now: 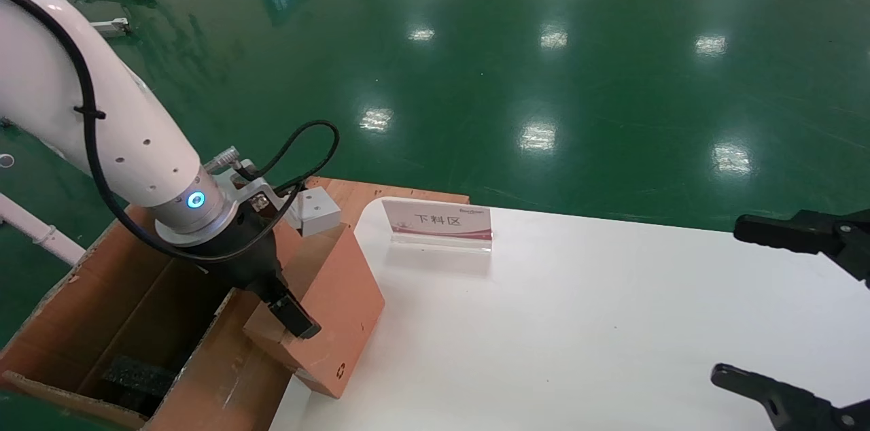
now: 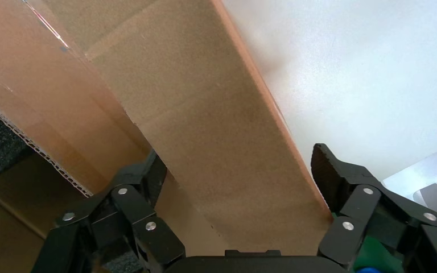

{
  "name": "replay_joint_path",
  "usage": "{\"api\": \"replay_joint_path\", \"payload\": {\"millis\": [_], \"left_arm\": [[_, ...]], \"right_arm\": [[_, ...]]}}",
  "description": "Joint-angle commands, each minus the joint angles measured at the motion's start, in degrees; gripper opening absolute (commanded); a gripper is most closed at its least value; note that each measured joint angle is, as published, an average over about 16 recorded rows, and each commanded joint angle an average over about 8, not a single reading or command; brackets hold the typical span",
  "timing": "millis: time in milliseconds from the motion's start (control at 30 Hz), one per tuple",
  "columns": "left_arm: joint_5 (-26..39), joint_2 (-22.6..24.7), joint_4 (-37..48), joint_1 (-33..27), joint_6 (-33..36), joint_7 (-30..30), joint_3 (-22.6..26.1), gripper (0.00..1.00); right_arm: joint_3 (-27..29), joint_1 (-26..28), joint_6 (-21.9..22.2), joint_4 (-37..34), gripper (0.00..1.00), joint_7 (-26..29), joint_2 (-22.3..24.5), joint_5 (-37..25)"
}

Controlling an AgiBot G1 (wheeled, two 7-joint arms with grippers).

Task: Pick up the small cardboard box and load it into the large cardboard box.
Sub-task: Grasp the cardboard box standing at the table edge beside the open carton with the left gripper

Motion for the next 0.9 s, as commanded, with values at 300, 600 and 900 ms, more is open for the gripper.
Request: {"api": "replay_joint_path", "payload": {"millis": [300,600,900], "left_arm": [[0.0,0.0,0.0,0.0,0.1,0.0,-0.1,0.00],[0.0,0.1,0.0,-0.1,0.2,0.0,-0.1,0.00],[-0.6,0.1,0.6,-0.6,0.1,0.8,-0.6,0.00]], "right_arm": [[0.0,0.0,0.0,0.0,0.00,0.0,0.0,0.0],[0.0,0.0,0.0,0.0,0.00,0.0,0.0,0.0],[0.0,0.0,0.0,0.0,0.00,0.0,0.0,0.0]]}}
